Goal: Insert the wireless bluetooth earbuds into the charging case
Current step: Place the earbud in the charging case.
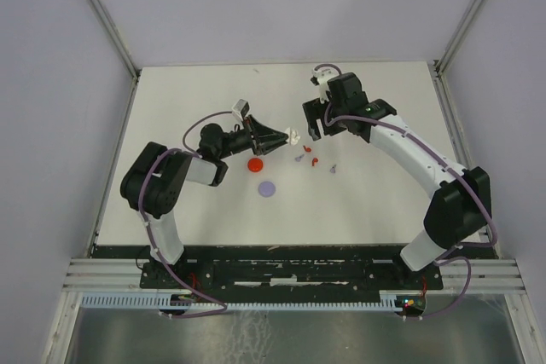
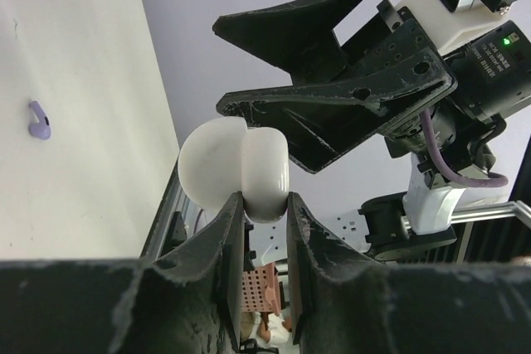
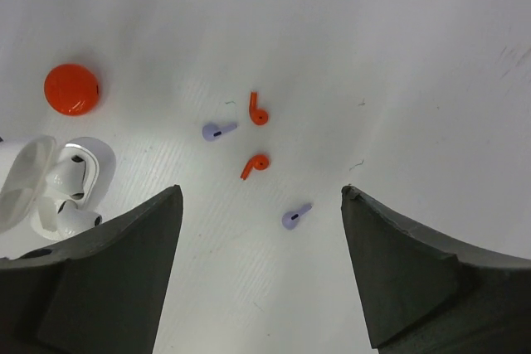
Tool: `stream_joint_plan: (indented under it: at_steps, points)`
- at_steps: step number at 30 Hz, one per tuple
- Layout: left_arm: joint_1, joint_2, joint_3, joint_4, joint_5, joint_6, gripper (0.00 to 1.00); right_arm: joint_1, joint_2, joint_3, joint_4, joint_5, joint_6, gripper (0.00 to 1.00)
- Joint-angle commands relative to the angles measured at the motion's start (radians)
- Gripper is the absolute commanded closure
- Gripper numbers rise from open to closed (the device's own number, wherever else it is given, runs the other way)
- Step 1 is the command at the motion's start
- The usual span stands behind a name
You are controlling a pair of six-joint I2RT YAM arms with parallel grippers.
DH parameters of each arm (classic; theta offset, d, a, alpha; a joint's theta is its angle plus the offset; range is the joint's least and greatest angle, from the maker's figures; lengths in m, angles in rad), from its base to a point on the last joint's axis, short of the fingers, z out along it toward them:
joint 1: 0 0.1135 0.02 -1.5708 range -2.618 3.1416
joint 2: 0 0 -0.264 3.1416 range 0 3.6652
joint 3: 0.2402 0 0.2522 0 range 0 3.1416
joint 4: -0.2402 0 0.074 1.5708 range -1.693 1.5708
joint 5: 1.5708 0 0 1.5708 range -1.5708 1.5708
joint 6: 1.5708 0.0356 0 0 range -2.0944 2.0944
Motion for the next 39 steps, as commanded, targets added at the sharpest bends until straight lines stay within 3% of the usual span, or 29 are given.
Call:
stream_joint_plan:
  at_steps: [1, 24, 39]
  points:
    - [-0.001, -0.04, 0.04, -0.034, 0.06, 0.104, 0.97, -0.006, -0.006, 0.062, -0.06, -0.048, -0.041, 0.15]
    - [-0.012, -0.024, 0.092, -0.119, 0.084, 0.148, 0.97, -0.005, 0.049, -0.009, 0.016, -0.226, -0.01, 0.2]
    - [-0.016, -0.007, 0.144, -0.208, 0.041, 0.184, 0.97, 0.0, 0.002, -0.067, 0.03, -0.241, -0.003, 0.21]
